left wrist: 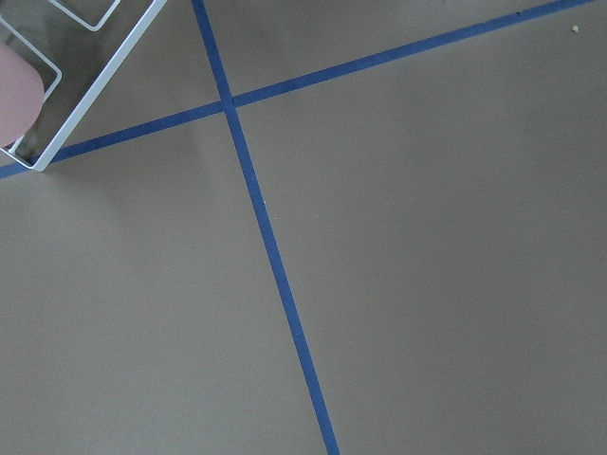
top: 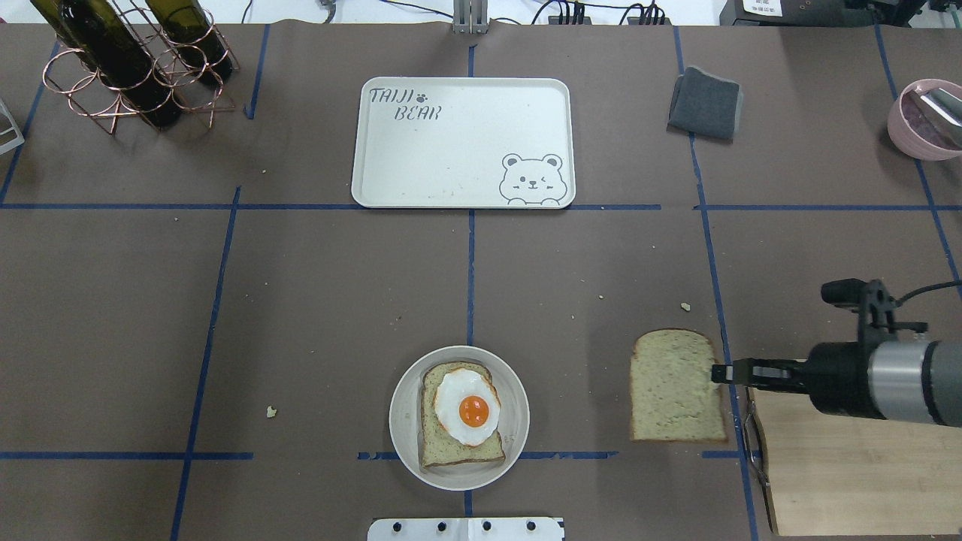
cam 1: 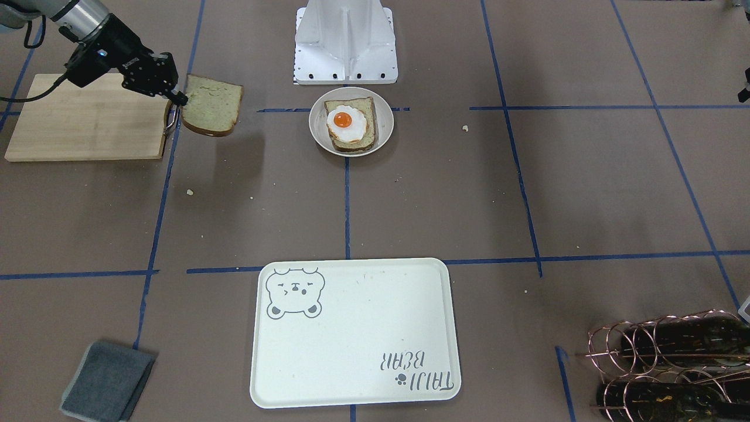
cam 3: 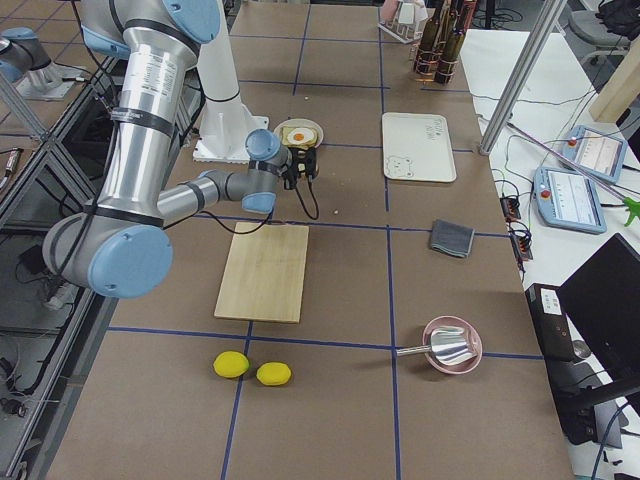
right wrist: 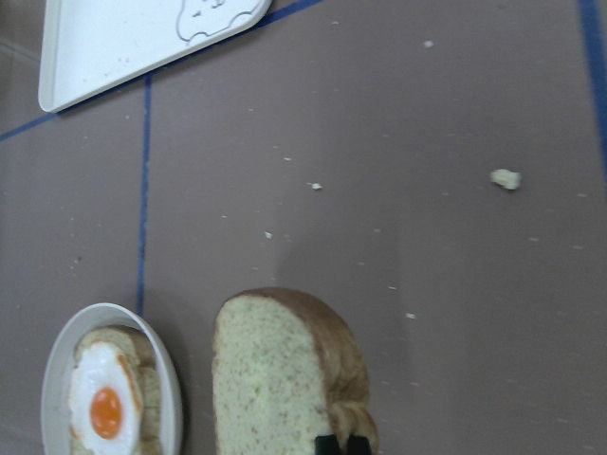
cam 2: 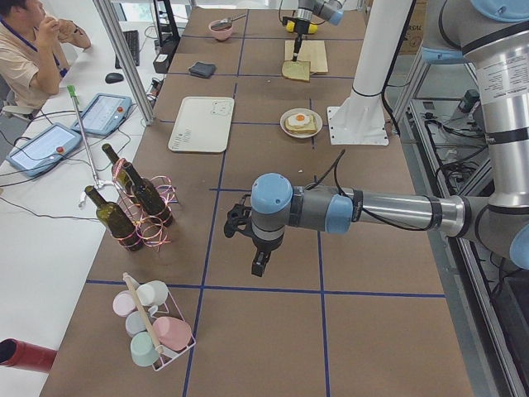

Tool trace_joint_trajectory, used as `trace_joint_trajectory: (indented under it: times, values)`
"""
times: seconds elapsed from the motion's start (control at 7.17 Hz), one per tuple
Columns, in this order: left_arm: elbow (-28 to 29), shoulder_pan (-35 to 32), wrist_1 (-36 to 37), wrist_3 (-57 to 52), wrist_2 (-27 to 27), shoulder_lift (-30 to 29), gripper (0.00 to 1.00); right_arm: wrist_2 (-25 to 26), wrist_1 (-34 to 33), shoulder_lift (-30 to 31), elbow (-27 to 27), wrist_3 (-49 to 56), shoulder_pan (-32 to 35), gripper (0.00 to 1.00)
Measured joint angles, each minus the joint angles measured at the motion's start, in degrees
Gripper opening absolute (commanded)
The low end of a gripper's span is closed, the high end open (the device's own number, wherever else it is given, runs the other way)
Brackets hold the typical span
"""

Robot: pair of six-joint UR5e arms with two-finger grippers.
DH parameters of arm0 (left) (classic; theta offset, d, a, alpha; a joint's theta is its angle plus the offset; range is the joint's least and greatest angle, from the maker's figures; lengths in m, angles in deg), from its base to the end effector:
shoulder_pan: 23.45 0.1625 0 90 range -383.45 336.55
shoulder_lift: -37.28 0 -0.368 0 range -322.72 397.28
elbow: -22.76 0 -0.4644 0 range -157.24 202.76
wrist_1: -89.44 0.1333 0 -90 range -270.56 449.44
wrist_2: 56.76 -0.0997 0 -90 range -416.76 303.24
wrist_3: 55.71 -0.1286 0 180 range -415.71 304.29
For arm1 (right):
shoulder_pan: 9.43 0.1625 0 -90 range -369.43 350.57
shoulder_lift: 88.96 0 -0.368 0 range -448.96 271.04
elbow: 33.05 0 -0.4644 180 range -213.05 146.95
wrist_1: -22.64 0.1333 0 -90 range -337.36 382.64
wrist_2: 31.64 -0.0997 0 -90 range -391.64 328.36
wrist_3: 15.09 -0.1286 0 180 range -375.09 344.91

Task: Make sandwich and place on tray
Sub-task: 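Carry the bread slice with the right gripper and lay it on the egg toast, then open the right gripper and withdraw the right arm away from the plate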

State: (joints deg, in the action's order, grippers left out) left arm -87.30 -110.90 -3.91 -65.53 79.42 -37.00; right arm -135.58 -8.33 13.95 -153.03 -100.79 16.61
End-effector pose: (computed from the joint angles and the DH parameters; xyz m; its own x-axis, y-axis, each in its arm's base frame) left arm -0.0194 -0.4754 0.5565 0.6698 0.2942 -0.6817 -0.1607 0.9538 0.2538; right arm -0.4105 -0.3144 0.3181 0.2314 0.0321 0.9723 -0.1992 0.9798 0.0151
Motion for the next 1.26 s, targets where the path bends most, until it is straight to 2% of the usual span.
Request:
trace_joint_trajectory:
  times: [0.28, 0.56, 0.7, 0.98, 1.12, 1.26]
  values:
    - [-0.1, 0.0, 0.0, 0.0, 0.0, 0.0, 1.00, 0.3, -10.7, -14.7, 1.1, -1.0, -2.2, 0.00]
    - [-0.1, 0.0, -0.1, 0.0, 0.0, 0.0, 1.00, 4.9, -15.6, -25.1, 5.3, -1.1, -7.6, 0.00]
    - [-0.1, 0.0, -0.1, 0.0, 0.0, 0.0, 1.00, 7.6, -16.3, -27.8, 7.6, -1.0, -9.9, 0.00]
    - [0.0, 0.0, 0.0, 0.0, 0.0, 0.0, 1.00, 9.9, -16.7, -30.9, 11.2, -1.0, -11.7, 0.00]
    - [0.0, 0.0, 0.0, 0.0, 0.0, 0.0, 1.00, 10.4, -16.7, -31.6, 12.3, -0.8, -12.0, 0.07]
    - [0.1, 0.0, 0.0, 0.0, 0.0, 0.0, 1.00, 10.7, -16.8, -31.8, 13.1, -0.7, -12.4, 0.99]
